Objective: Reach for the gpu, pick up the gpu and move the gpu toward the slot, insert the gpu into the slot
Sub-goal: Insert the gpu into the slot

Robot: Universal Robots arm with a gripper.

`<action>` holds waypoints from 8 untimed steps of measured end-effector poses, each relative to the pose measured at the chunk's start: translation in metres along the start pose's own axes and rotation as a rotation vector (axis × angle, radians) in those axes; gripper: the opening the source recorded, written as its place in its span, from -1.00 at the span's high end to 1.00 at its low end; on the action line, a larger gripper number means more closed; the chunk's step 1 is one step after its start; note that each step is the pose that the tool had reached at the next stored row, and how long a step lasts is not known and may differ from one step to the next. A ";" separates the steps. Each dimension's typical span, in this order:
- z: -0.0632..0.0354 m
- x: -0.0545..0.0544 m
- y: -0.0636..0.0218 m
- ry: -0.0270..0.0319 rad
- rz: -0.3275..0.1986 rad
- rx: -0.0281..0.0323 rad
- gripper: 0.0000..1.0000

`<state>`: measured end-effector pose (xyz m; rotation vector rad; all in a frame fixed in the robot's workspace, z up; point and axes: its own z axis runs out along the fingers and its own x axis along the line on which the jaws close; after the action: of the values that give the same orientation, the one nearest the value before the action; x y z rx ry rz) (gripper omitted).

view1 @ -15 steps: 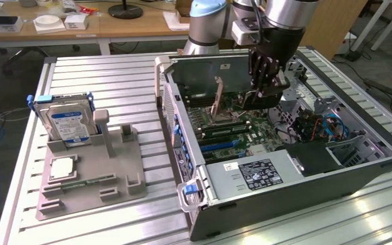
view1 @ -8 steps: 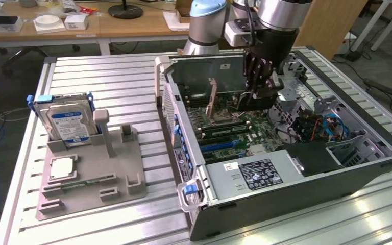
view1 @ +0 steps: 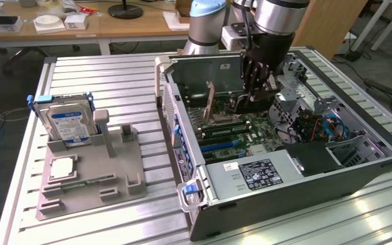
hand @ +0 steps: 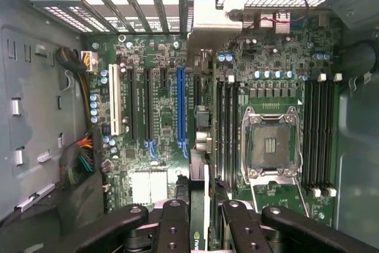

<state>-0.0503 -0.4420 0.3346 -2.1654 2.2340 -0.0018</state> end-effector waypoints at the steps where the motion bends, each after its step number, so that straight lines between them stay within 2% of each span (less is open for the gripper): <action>1: 0.0008 0.000 0.0006 -0.0001 -0.002 0.0000 0.47; 8: 0.0064 0.000 0.0049 -0.0005 -0.021 -0.0005 0.47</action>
<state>-0.0551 -0.4420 0.3281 -2.1890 2.2110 -0.0013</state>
